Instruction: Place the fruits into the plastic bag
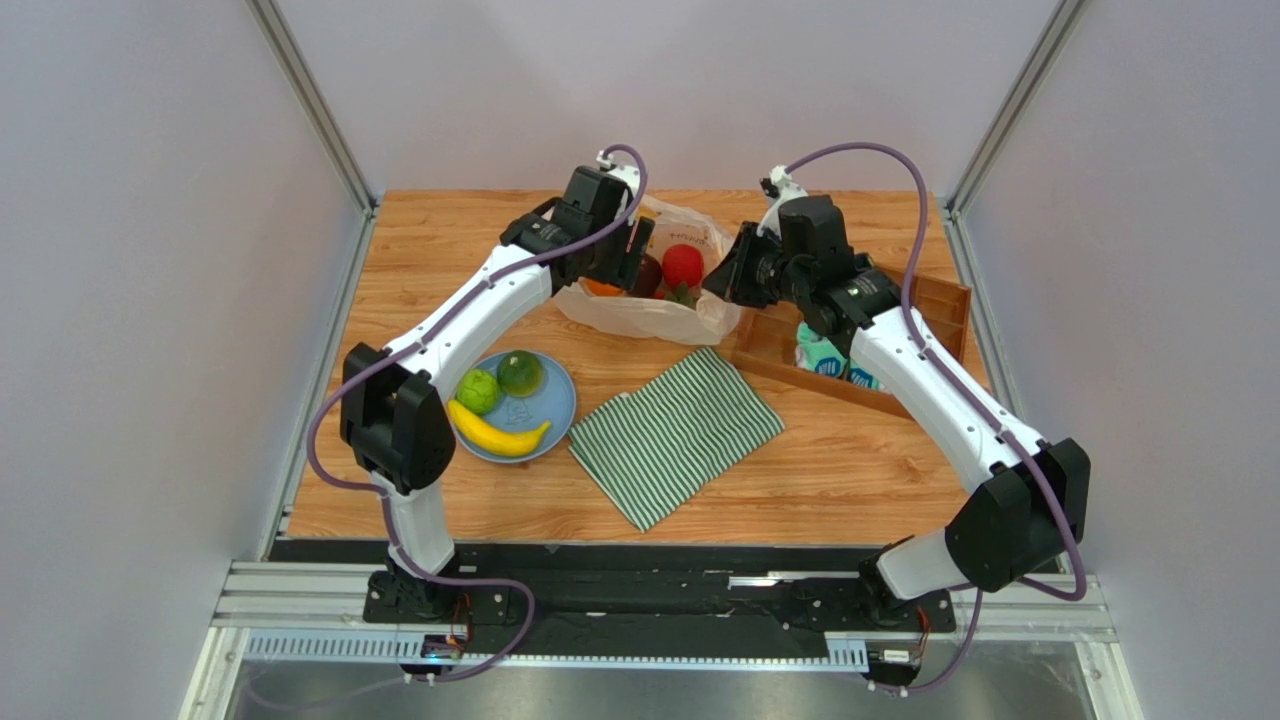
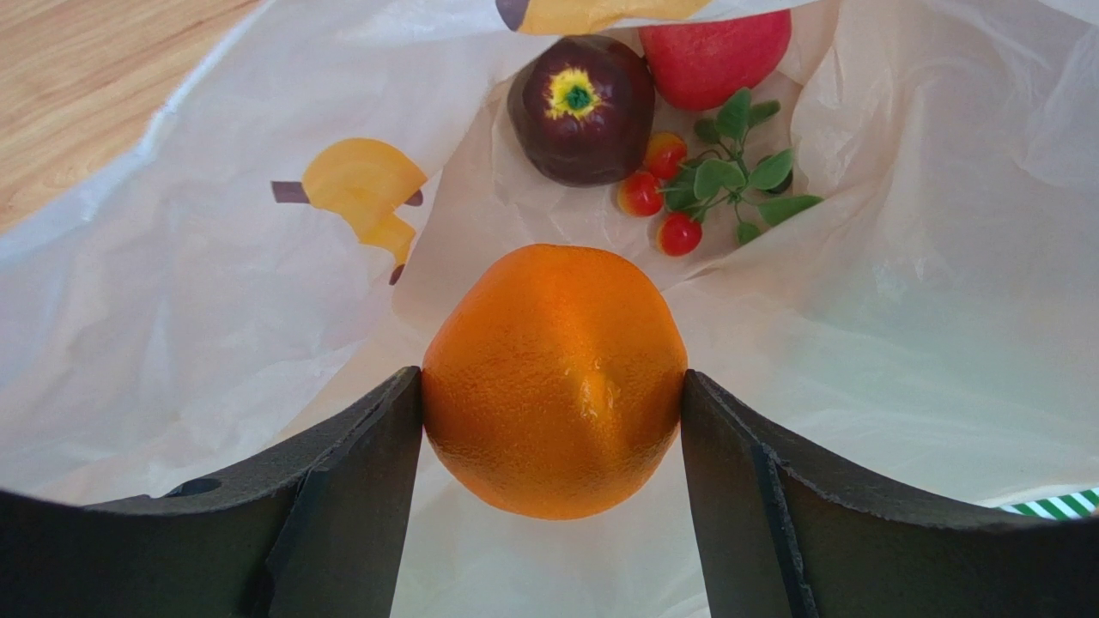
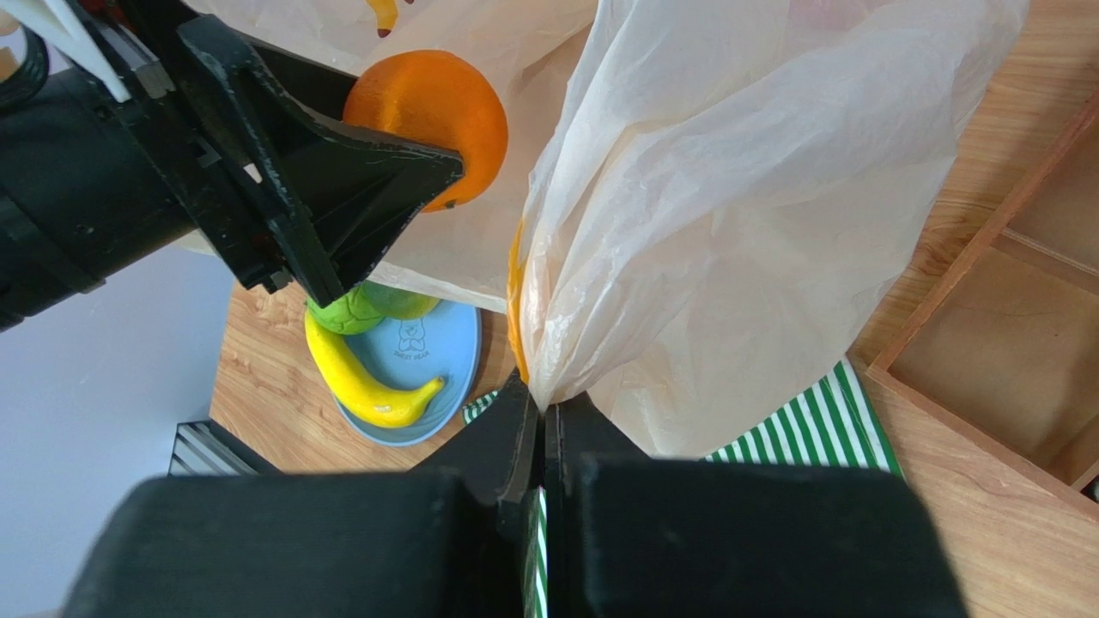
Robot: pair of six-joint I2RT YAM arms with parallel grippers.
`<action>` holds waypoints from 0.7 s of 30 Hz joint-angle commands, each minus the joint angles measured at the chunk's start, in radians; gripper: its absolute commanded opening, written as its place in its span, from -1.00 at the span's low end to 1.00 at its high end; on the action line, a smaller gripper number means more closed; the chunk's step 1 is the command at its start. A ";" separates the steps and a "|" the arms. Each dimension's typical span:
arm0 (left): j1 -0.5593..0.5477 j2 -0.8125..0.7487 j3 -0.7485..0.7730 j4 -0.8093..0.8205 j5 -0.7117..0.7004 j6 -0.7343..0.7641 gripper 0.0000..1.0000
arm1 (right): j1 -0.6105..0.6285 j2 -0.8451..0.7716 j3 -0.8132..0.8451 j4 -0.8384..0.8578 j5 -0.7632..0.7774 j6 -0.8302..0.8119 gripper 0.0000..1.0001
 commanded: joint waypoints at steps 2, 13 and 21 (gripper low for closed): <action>0.004 0.011 0.008 0.002 0.021 0.005 0.57 | 0.006 -0.023 -0.005 0.018 -0.002 -0.008 -1.00; 0.004 0.010 0.004 0.008 0.046 0.003 0.81 | 0.006 -0.022 -0.006 0.018 -0.003 -0.008 -1.00; 0.004 -0.010 0.001 0.022 0.072 0.000 0.81 | 0.005 -0.019 -0.008 0.020 -0.002 -0.006 -1.00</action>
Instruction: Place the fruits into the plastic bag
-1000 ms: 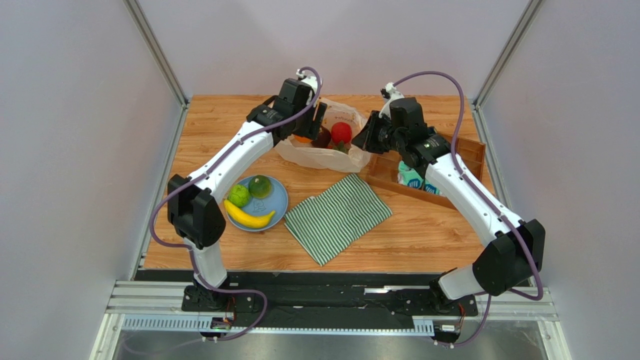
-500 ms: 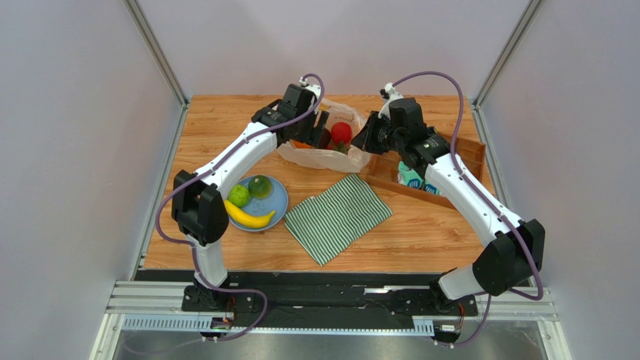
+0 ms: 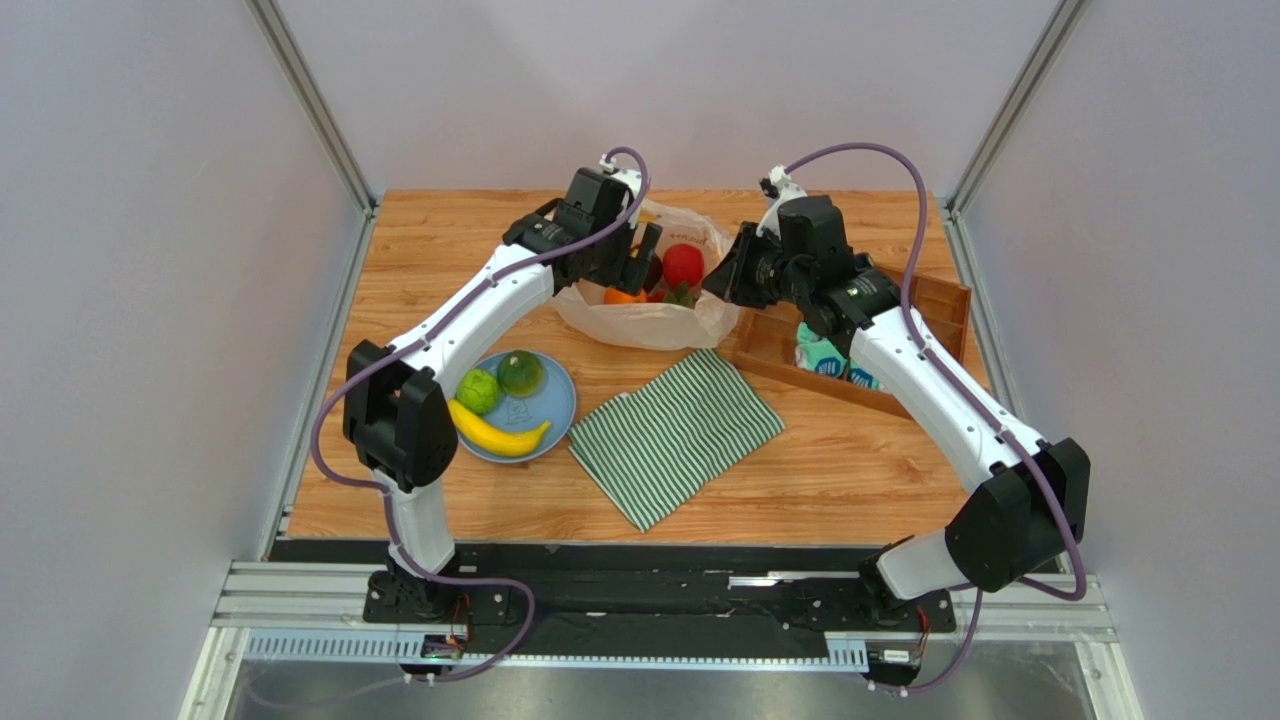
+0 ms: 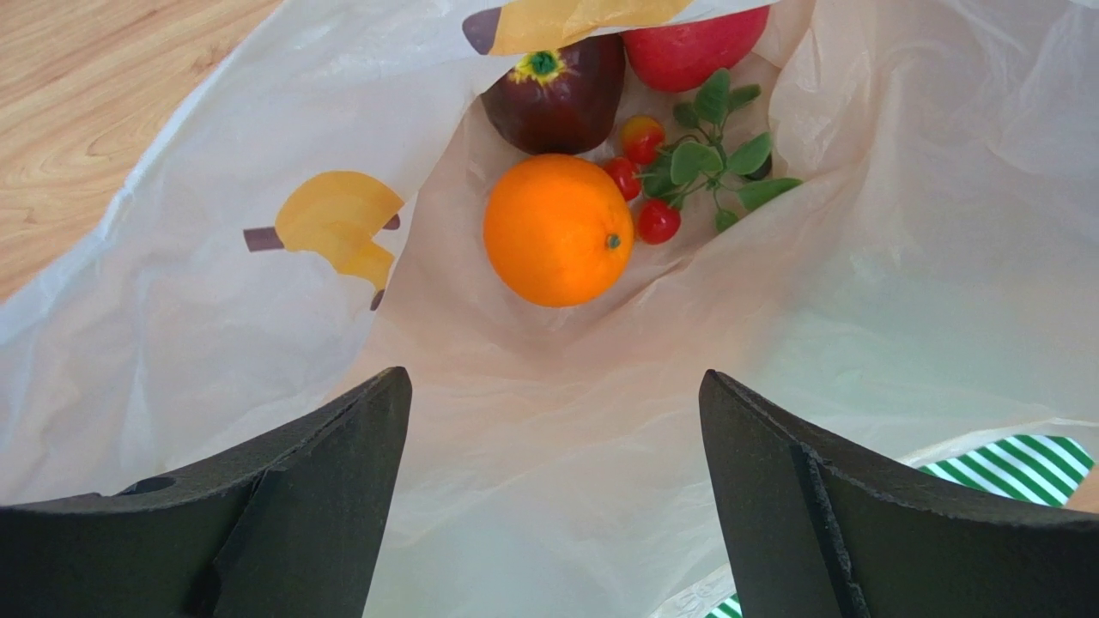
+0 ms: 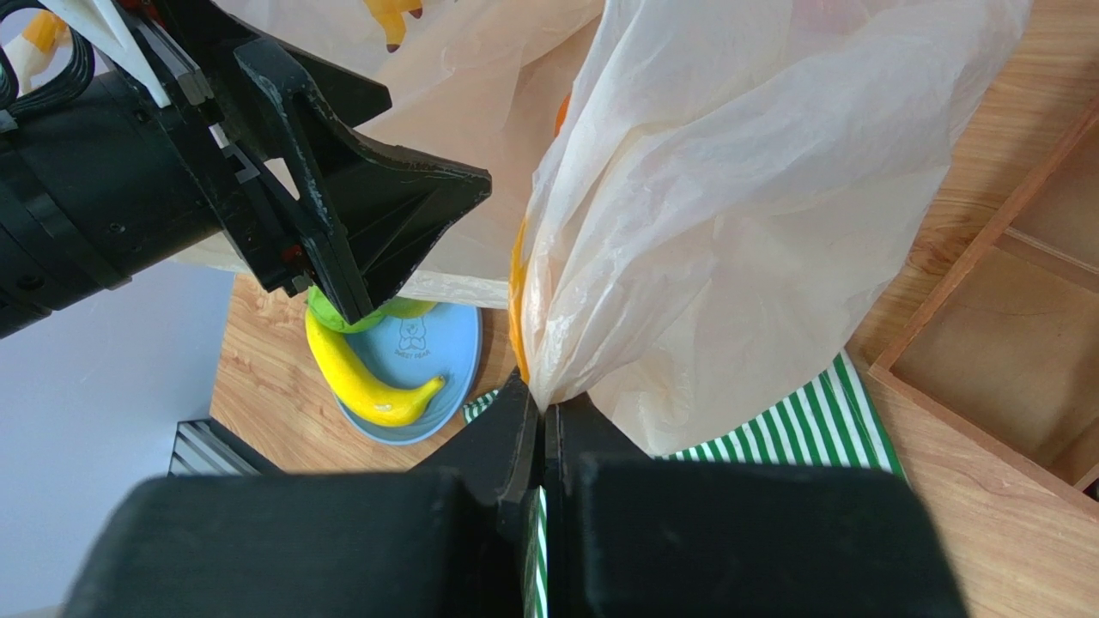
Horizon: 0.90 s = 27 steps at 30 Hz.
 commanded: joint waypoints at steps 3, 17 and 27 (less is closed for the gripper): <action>0.003 -0.058 -0.016 0.057 0.093 0.006 0.82 | 0.004 -0.017 -0.008 0.021 -0.002 -0.007 -1.00; 0.003 -0.459 -0.298 0.382 0.564 0.093 0.85 | 0.004 0.001 -0.009 0.023 -0.002 -0.008 -1.00; 0.200 -0.733 -0.384 0.326 0.362 0.008 0.98 | 0.004 0.000 -0.008 0.021 0.005 -0.010 -1.00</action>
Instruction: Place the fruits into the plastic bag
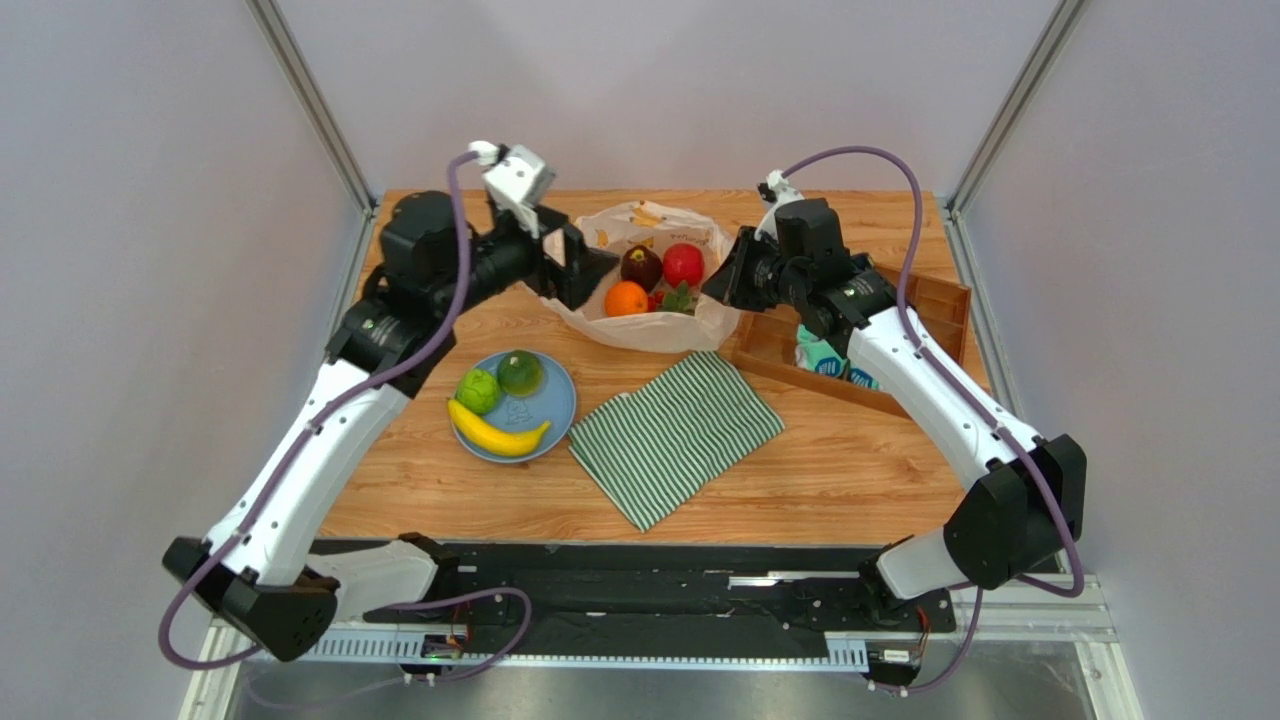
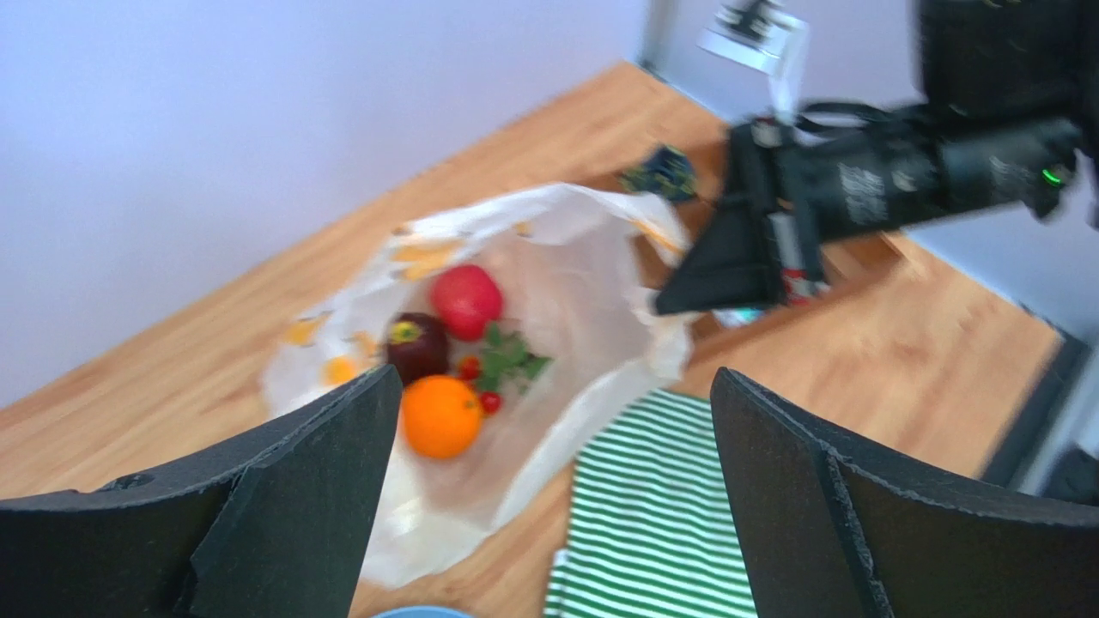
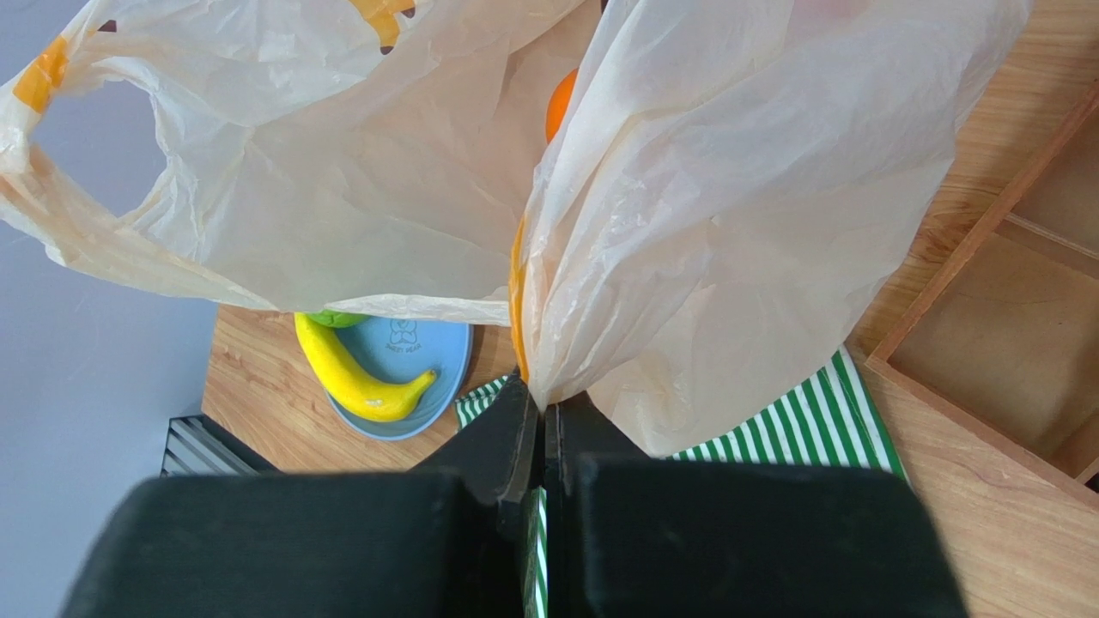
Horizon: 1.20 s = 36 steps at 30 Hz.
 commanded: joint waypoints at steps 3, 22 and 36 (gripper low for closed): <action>0.317 -0.097 -0.111 -0.030 -0.102 -0.162 0.98 | 0.004 -0.011 0.004 0.020 0.005 -0.010 -1.00; 0.453 -0.073 -0.432 -0.054 -0.285 -0.219 0.85 | 0.004 -0.025 -0.007 0.021 0.006 -0.010 -1.00; 0.310 0.170 -0.360 -0.097 -0.385 -0.153 0.83 | 0.006 -0.031 -0.010 0.014 0.011 -0.016 -1.00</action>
